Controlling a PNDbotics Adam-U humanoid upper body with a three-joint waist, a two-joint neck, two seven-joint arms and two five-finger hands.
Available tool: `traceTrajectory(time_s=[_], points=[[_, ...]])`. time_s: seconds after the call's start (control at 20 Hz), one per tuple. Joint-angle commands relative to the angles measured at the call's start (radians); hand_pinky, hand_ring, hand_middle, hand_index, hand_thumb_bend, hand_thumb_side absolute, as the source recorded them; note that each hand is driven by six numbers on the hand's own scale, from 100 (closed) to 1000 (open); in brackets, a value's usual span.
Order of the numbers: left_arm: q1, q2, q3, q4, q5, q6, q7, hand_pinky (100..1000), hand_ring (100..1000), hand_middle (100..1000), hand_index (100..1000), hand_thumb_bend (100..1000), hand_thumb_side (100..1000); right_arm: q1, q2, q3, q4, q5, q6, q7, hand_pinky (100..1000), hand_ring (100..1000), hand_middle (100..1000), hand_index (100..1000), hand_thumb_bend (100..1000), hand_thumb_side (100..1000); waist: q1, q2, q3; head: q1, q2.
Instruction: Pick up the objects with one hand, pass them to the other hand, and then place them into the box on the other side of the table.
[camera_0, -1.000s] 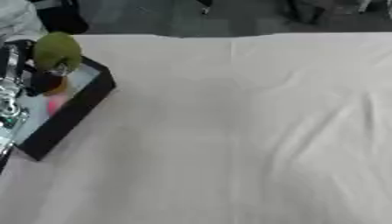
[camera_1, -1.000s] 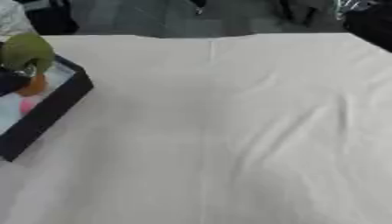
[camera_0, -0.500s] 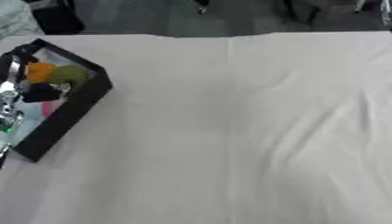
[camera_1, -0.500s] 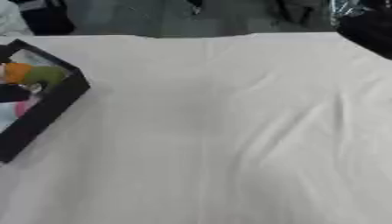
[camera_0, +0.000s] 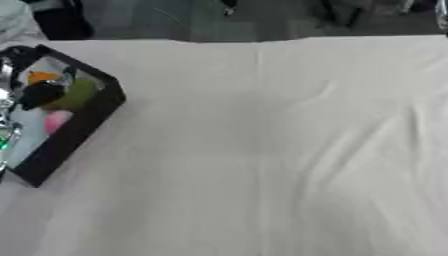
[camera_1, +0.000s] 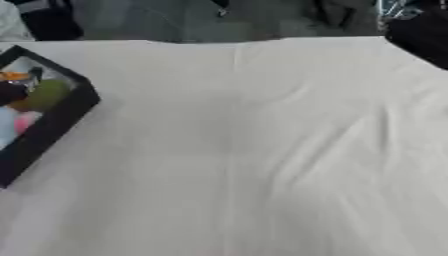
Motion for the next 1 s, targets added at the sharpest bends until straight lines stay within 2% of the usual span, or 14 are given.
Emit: traceTrajectory(time_s=[0.05,0.15,0.2,0.3,0.4,0.45,0.5,0.6,0.7,0.85,0.9,1.0], points=[[-0.010,0.012,0.012,-0.046,0.123,-0.114,0.090,693,834,738,834,462,670,-0.006,-0.015,-0.017,-0.013,-0.009,0.004,-0.017,770,821,721,752,172,353,-0.003,-0.032,0.001,-0.008,-0.013],[-0.009,0.007,0.004,-0.045,0.184,-0.165,0.106,692,831,732,818,529,712,-0.003,-0.014,-0.017,-0.011,-0.018,0.000,-0.023,775,831,733,758,136,351,-0.002,-0.032,0.000,-0.015,-0.014],[-0.009,0.005,0.002,-0.044,0.202,-0.182,0.110,693,833,733,812,515,762,-0.002,-0.013,-0.017,-0.009,-0.023,-0.004,-0.023,778,833,735,761,112,374,-0.001,-0.032,0.000,-0.018,-0.014],[-0.009,-0.003,-0.001,-0.041,0.230,-0.201,0.114,694,836,736,809,569,831,0.001,-0.010,-0.021,-0.005,-0.038,-0.010,-0.029,784,840,739,770,100,452,0.000,-0.033,-0.002,-0.024,-0.015],[-0.010,-0.011,-0.005,-0.043,0.250,-0.211,0.118,694,837,735,807,588,814,0.005,-0.007,-0.026,-0.001,-0.060,-0.018,-0.041,793,851,749,784,100,528,0.001,-0.033,-0.004,-0.030,-0.017],[-0.010,-0.016,-0.006,-0.046,0.260,-0.213,0.118,694,838,737,807,551,801,0.007,-0.005,-0.030,0.001,-0.074,-0.024,-0.047,796,857,752,791,100,545,0.002,-0.033,-0.005,-0.035,-0.018],[-0.010,-0.021,-0.008,-0.051,0.270,-0.215,0.118,694,838,737,807,551,801,0.010,-0.002,-0.034,0.004,-0.090,-0.031,-0.054,796,857,752,791,100,545,0.003,-0.033,-0.006,-0.041,-0.018],[-0.010,-0.037,-0.009,-0.067,0.302,-0.222,0.119,692,844,747,808,478,753,0.018,0.009,-0.045,0.012,-0.139,-0.050,-0.072,799,866,754,803,100,613,0.005,-0.033,-0.008,-0.059,-0.018],[-0.008,-0.053,-0.007,-0.088,0.348,-0.232,0.126,689,845,749,804,482,720,0.029,0.018,-0.057,0.028,-0.218,-0.073,-0.095,799,872,758,804,100,563,0.007,-0.032,-0.009,-0.074,-0.018],[0.005,-0.077,-0.007,-0.122,0.422,-0.257,0.133,709,857,754,805,515,686,0.047,0.027,-0.071,0.058,-0.334,-0.112,-0.115,792,869,755,799,189,405,0.013,-0.031,-0.011,-0.085,-0.022],[0.013,-0.085,-0.009,-0.132,0.449,-0.270,0.128,715,862,758,805,518,682,0.055,0.027,-0.075,0.069,-0.361,-0.123,-0.118,790,868,754,797,244,403,0.015,-0.030,-0.012,-0.087,-0.024],[0.029,-0.100,-0.009,-0.149,0.493,-0.292,0.116,718,871,768,808,524,677,0.075,0.027,-0.084,0.089,-0.401,-0.138,-0.125,784,862,748,791,248,394,0.020,-0.028,-0.011,-0.092,-0.027]])
